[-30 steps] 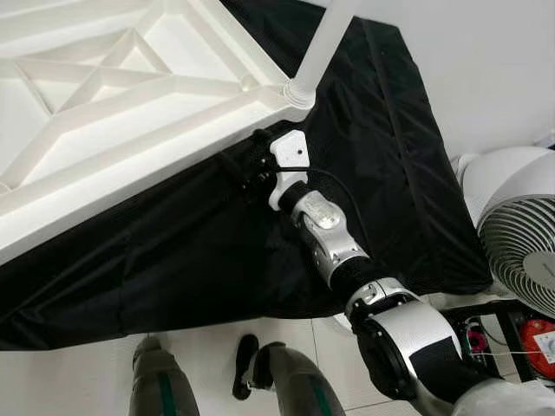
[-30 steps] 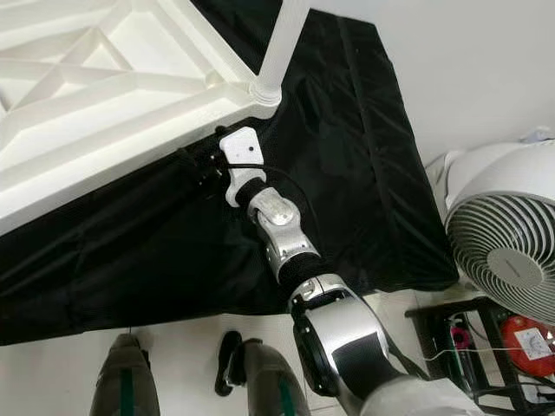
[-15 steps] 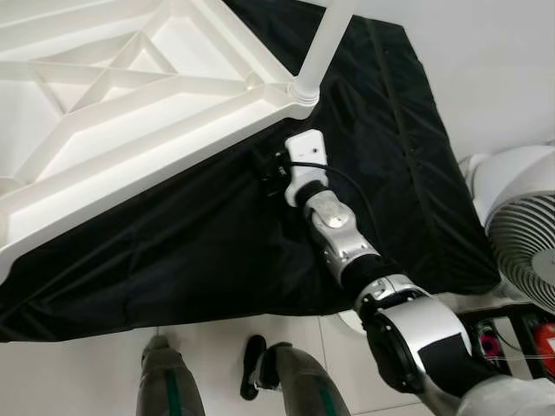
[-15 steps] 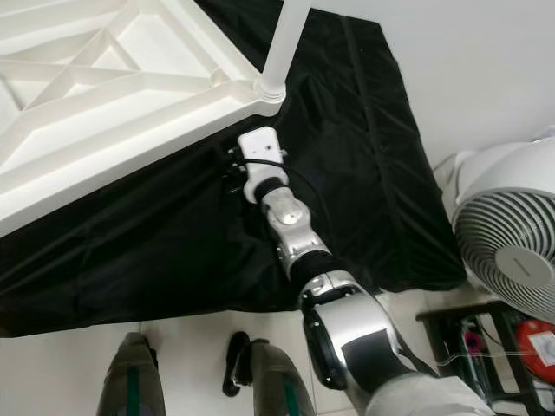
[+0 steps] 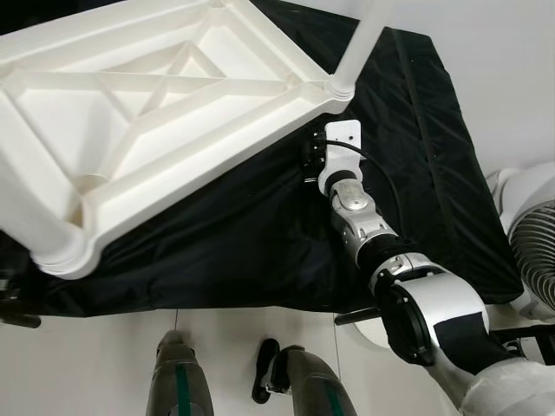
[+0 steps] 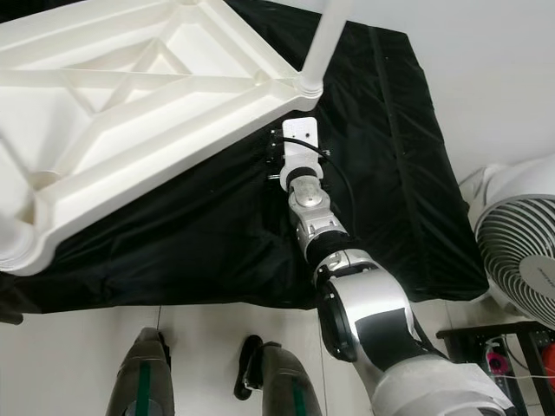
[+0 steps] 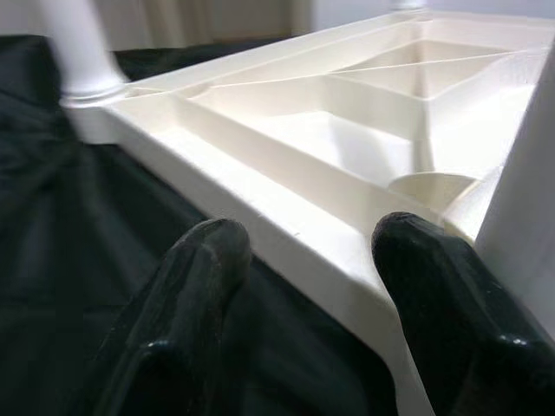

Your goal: Building children table

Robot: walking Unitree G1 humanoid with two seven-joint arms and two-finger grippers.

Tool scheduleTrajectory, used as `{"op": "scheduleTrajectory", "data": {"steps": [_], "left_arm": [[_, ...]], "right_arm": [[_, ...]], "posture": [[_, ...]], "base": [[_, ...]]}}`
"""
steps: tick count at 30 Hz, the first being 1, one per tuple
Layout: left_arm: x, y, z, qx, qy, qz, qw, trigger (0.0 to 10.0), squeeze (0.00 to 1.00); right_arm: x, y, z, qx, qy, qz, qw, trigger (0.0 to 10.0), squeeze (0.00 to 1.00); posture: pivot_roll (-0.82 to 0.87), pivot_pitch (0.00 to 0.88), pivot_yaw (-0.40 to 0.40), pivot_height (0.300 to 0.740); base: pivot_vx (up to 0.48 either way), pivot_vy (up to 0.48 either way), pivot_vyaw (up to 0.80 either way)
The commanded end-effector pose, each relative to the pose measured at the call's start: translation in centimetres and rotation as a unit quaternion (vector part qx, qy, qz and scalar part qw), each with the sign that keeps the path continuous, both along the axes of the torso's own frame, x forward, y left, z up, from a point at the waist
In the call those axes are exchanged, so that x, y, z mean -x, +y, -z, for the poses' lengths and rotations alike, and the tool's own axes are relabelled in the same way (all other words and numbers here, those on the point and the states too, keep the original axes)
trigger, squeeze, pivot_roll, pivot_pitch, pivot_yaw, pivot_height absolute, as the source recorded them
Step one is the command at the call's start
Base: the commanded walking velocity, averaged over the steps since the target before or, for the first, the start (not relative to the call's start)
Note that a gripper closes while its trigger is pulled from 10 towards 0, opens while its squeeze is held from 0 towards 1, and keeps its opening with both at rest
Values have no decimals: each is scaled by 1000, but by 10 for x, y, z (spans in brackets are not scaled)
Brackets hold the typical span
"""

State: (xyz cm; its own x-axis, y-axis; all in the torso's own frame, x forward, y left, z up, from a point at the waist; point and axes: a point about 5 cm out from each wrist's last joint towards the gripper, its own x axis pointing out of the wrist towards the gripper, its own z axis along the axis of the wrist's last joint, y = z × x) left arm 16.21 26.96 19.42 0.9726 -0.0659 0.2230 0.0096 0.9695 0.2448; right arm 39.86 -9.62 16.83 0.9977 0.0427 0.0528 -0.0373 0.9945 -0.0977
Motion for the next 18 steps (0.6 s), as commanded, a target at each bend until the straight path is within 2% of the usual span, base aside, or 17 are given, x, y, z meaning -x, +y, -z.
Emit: {"op": "scheduleTrajectory", "data": {"steps": [1,6,12,18], "left_arm": [[-4,-16,5,15,14,40,999,10000,0],[-7,-28,5,28,16,65,997,10000,0],[-10,-58,0,49,30,151,987,10000,0],[-13,-70,-4,56,31,184,981,10000,0]], "right_arm": [[0,-5,7,2,19,10,1000,10000,0],[-1,-3,5,-8,24,-4,1000,10000,0],[-3,4,-1,-9,27,-45,999,10000,0],[-5,9,-5,-12,30,-67,997,10000,0]], "posture": [[291,206,-166,740],[288,206,-163,740],[285,212,-149,740],[274,217,-140,740]], "base": [[0,0,0],[0,0,0],[0,0,0],[0,0,0]]}}
